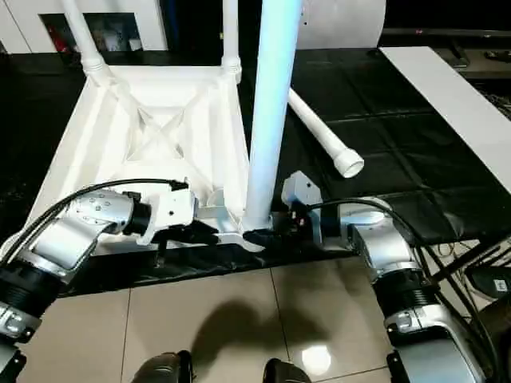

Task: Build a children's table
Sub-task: Rotate leg to tighten, then move table base

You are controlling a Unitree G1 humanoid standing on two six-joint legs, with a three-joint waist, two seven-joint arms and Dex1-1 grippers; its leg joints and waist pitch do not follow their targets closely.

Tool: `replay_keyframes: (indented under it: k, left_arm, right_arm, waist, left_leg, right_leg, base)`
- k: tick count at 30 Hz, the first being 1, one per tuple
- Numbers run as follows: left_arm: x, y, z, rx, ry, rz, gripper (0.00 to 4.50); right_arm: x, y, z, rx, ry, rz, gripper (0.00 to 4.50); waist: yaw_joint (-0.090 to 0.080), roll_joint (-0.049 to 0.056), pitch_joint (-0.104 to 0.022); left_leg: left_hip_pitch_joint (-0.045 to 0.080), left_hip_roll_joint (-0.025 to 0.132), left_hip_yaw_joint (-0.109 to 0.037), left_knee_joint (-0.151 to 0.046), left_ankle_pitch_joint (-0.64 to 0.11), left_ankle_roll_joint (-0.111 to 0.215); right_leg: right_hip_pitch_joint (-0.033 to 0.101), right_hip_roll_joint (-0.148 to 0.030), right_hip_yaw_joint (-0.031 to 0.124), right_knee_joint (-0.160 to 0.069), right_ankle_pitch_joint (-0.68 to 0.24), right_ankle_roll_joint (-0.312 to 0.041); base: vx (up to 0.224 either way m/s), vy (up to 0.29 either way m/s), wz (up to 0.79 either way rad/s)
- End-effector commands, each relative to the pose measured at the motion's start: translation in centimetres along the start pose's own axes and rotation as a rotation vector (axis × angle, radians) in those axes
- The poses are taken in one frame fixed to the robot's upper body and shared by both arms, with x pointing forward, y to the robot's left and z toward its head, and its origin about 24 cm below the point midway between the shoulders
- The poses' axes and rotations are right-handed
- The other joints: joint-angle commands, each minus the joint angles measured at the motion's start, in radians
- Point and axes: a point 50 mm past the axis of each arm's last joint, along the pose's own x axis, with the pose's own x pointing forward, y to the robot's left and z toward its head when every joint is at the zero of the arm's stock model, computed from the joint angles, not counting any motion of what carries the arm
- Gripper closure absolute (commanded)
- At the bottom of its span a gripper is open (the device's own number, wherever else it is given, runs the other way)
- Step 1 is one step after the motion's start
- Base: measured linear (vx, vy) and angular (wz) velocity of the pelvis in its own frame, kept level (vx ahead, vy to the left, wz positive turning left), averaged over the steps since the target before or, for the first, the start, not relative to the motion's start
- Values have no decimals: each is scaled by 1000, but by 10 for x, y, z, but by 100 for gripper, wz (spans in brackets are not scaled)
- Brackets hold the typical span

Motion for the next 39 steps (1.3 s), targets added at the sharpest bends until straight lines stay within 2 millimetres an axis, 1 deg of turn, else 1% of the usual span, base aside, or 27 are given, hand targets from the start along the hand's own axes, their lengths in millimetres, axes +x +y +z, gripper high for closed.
replay_keyframes:
  k: [1, 6, 7, 8, 10, 11, 12, 13, 14, 15, 16, 17, 19, 20, 21, 22, 23, 24, 26, 28, 29, 30, 34, 35, 36, 37, 39]
  left_arm:
    - [11, -16, -6, -1, 33, -146, 450]
    - [11, -16, -5, -65, -2, -109, 450]
    - [12, -14, -3, -97, -13, -68, 450]
    - [14, -11, -2, -139, -24, -4, 450]
    - [21, -7, 5, -225, -73, 114, 450]
    - [27, -4, 13, -292, -117, 200, 450]
    - [29, -3, 14, -307, -125, 218, 450]
    - [31, -2, 17, -330, -135, 242, 450]
    - [37, 0, 21, -354, -148, 287, 450]
    - [37, 0, 21, -354, -148, 287, 450]
    - [43, 2, 27, -380, -166, 332, 450]
    - [48, 3, 31, -394, -180, 349, 450]
    - [56, 7, 37, -422, -201, 411, 450]
    - [63, 11, 40, -433, -202, 473, 450]
    - [65, 17, 44, -459, -206, 558, 450]
    - [65, 19, 46, -468, -210, 576, 450]
    - [65, 22, 49, -480, -220, 593, 450]
    - [65, 23, 50, -479, -220, 592, 450]
    - [64, 23, 50, -469, -209, 579, 450]
    - [63, 22, 49, -463, -197, 575, 450]
    - [61, 20, 45, -457, -178, 563, 450]
    - [60, 20, 43, -448, -167, 562, 450]
    - [58, 20, 36, -421, -135, 565, 450]
    - [54, 23, 31, -384, -106, 570, 450]
    - [54, 24, 30, -377, -100, 571, 450]
    - [49, 28, 24, -340, -72, 580, 450]
    - [45, 33, 20, -315, -57, 585, 450]
  right_arm:
    - [3, 1, -1, 17, -4, 22, 165]
    - [8, 4, -2, 92, -44, 1, 178]
    - [12, 5, -4, 120, -43, -20, 179]
    - [17, 6, -6, 152, -30, -60, 180]
    - [29, 5, -9, 205, -27, -149, 181]
    - [37, 3, -8, 244, -47, -216, 181]
    - [39, 2, -7, 253, -50, -233, 182]
    - [42, 1, -7, 267, -53, -258, 182]
    - [47, -1, -6, 302, -69, -302, 182]
    - [47, -1, -6, 302, -69, -302, 182]
    - [54, -3, -5, 350, -85, -352, 182]
    - [58, -4, -4, 380, -92, -380, 182]
    - [66, -9, -3, 445, -106, -472, 182]
    - [71, -15, -3, 495, -105, -564, 182]
    - [75, -19, -3, 520, -104, -638, 182]
    - [76, -19, -3, 522, -107, -645, 182]
    - [78, -18, -1, 510, -116, -642, 126]
    - [78, -18, -1, 507, -117, -642, 112]
    - [78, -19, 0, 503, -123, -662, 103]
    - [77, -19, 0, 504, -130, -669, 77]
    - [74, -21, 1, 506, -138, -680, 69]
    - [73, -21, 1, 490, -136, -680, 63]
    - [65, -23, 0, 433, -114, -703, 24]
    - [56, -23, -3, 421, -119, -718, 24]
    - [55, -23, -3, 423, -123, -716, 14]
    - [45, -21, -5, 413, -136, -730, 6]
    - [36, -19, -7, 401, -143, -751, 6]
  waist:
    - [-4, 5, -85]
    - [-6, 7, -82]
    - [-9, 6, -81]
    - [-13, 7, -79]
    - [-15, 6, -75]
    - [-22, 1, -68]
    - [-24, 2, -67]
    - [-29, 1, -68]
    - [-36, -5, -65]
    - [-44, -3, -65]
    - [-47, -6, -67]
    - [-58, -5, -66]
    - [-63, -4, -66]
    - [-66, -3, -65]
    - [-70, -4, -66]
    - [-70, -3, -66]
    - [-64, -3, -68]
    - [-63, -4, -68]
    - [-59, -3, -73]
    - [-57, -2, -75]
    - [-54, -1, -77]
    - [-55, -1, -77]
    - [-54, -2, -77]
    - [-52, -3, -76]
    - [-50, -2, -76]
    - [-48, -3, -75]
    - [-46, -4, -76]
  left_leg:
    - [27, 58, -19, -57, -234, 52]
    - [27, 59, -20, -59, -247, 46]
    - [26, 60, -20, -62, -248, 40]
    - [25, 60, -20, -63, -258, 36]
    - [27, 59, -22, -65, -280, 25]
    - [28, 55, -26, -66, -330, 2]
    - [28, 56, -29, -67, -343, -7]
    - [27, 53, -35, -69, -361, -15]
    - [25, 52, -35, -70, -369, -14]
    - [26, 51, -38, -69, -380, -15]
    - [24, 50, -38, -69, -376, -13]
    - [20, 49, -38, -69, -366, -5]
    - [20, 47, -38, -68, -365, 3]
    - [20, 47, -36, -68, -367, 1]
    - [28, 43, -36, -64, -389, -5]
    - [30, 44, -36, -63, -390, -5]
    - [28, 44, -35, -63, -378, 3]
    - [28, 45, -33, -64, -374, 8]
    - [22, 47, -32, -67, -346, 22]
    - [23, 47, -29, -65, -329, 28]
    - [21, 47, -26, -64, -299, 38]
    - [18, 46, -26, -64, -289, 43]
    - [18, 46, -24, -63, -264, 53]
    - [19, 47, -24, -63, -262, 52]
    - [20, 47, -23, -64, -265, 53]
    - [20, 47, -24, -65, -265, 51]
    - [19, 46, -24, -66, -262, 49]
  right_leg:
    - [47, -65, 41, -48, -211, -258]
    - [46, -66, 41, -51, -244, -256]
    - [47, -66, 42, -50, -247, -256]
    - [44, -64, 42, -49, -257, -253]
    - [42, -65, 43, -54, -296, -244]
    - [39, -70, 44, -67, -404, -221]
    - [39, -73, 43, -68, -440, -211]
    - [39, -73, 39, -75, -497, -182]
    - [37, -72, 39, -79, -513, -170]
    - [36, -73, 38, -83, -536, -157]
    - [38, -72, 37, -84, -536, -150]
    - [36, -70, 37, -86, -512, -152]
    - [35, -69, 36, -88, -508, -147]
    - [31, -68, 37, -89, -513, -146]
    - [27, -68, 34, -95, -550, -138]
    - [26, -69, 34, -97, -555, -133]
    - [26, -69, 35, -98, -535, -124]
    - [25, -68, 36, -99, -520, -124]
    - [30, -64, 38, -88, -432, -141]
    - [30, -63, 39, -84, -388, -154]
    - [34, -62, 40, -77, -327, -176]
    - [37, -63, 40, -74, -312, -182]
    - [40, -64, 40, -73, -296, -193]
    - [40, -63, 39, -73, -302, -190]
    - [39, -63, 40, -75, -305, -184]
    - [40, -62, 39, -75, -311, -177]
    - [40, -61, 40, -76, -312, -166]
  base:
    - [0, 0, 0]
    - [0, 0, 0]
    - [0, 0, 0]
    - [0, 0, 0]
    - [0, 0, 0]
    - [0, 0, 0]
    - [0, 0, 0]
    - [0, 0, 0]
    - [0, 0, 0]
    - [0, 0, 0]
    - [0, 0, 0]
    - [0, 0, 0]
    - [0, 0, 0]
    - [0, 0, 0]
    - [0, 0, 0]
    - [0, 0, 0]
    - [0, 0, 0]
    - [0, 0, 0]
    - [0, 0, 0]
    - [0, 0, 0]
    - [0, 0, 0]
    - [0, 0, 0]
    - [0, 0, 0]
    - [0, 0, 0]
    - [0, 0, 0]
    - [0, 0, 0]
    - [0, 0, 0]
